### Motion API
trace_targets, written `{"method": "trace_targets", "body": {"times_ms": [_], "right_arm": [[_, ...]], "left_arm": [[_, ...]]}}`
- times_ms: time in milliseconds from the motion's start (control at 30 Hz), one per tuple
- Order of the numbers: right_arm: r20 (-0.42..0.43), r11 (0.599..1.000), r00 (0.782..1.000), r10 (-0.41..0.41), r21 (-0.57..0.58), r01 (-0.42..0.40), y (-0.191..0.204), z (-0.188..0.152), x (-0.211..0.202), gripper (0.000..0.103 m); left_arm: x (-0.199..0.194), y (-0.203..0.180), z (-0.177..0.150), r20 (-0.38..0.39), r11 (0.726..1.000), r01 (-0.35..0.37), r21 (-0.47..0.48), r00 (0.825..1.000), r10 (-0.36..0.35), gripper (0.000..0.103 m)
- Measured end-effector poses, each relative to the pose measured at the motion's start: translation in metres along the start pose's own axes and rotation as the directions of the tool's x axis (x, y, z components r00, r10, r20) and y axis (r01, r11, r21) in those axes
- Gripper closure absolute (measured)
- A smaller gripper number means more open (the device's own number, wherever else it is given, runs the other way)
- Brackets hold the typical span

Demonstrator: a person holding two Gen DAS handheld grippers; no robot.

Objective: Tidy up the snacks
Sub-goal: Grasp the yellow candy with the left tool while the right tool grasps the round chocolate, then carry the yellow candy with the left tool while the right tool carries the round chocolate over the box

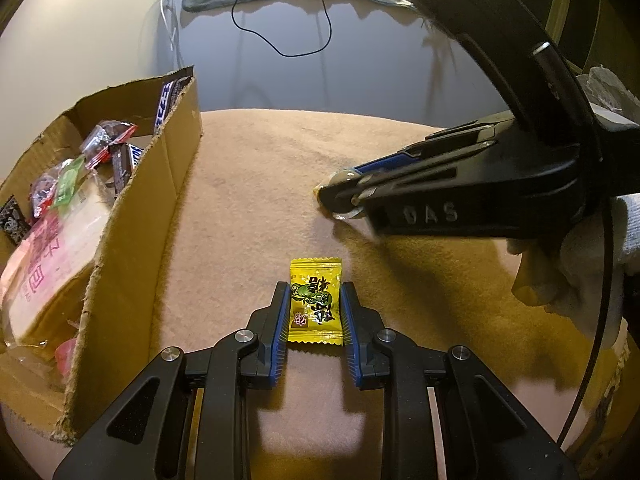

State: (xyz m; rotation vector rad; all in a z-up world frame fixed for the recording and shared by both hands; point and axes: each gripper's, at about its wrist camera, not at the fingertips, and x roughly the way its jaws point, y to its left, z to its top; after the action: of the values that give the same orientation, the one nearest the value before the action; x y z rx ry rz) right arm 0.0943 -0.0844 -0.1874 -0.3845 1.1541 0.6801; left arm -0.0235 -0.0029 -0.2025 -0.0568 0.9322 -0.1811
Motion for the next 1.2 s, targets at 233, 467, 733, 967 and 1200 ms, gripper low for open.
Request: {"method": "trace_targets", "body": {"times_ms": [233, 467, 733, 967, 1200], "right_arm": [[0.029, 1.000, 0.999, -0.017, 0.009, 0.017, 0.003, -0.003, -0.006, 0.079], [0.093, 1.000, 0.996, -0.009, 0.005, 0.009, 0.004, -0.006, -0.036, 0.079], [0.160, 1.000, 0.987, 0.025, 0.010, -0.027, 0.007, 0.003, -0.065, 0.079], [0.210, 0.997, 0.975, 0.074, -0.026, -0.070, 0.036, 0.028, -0.075, 0.079], [0.235, 0.992, 0.964, 0.122, -0.051, -0.113, 0.061, 0.059, -0.070, 0.079]], "left_arm": [[-0.007, 0.002, -0.003, 0.019, 1.000, 0.013, -0.008, 1.000, -0.013, 0.080], [-0.034, 0.008, -0.002, 0.071, 1.000, 0.019, -0.004, 0.997, -0.019, 0.080], [-0.074, 0.030, 0.007, 0.153, 1.000, -0.012, -0.025, 0.988, 0.015, 0.080], [-0.103, 0.059, 0.012, 0.216, 0.997, -0.048, -0.066, 0.974, 0.061, 0.080], [-0.114, 0.085, 0.016, 0.238, 0.992, -0.075, -0.105, 0.966, 0.099, 0.080]]}}
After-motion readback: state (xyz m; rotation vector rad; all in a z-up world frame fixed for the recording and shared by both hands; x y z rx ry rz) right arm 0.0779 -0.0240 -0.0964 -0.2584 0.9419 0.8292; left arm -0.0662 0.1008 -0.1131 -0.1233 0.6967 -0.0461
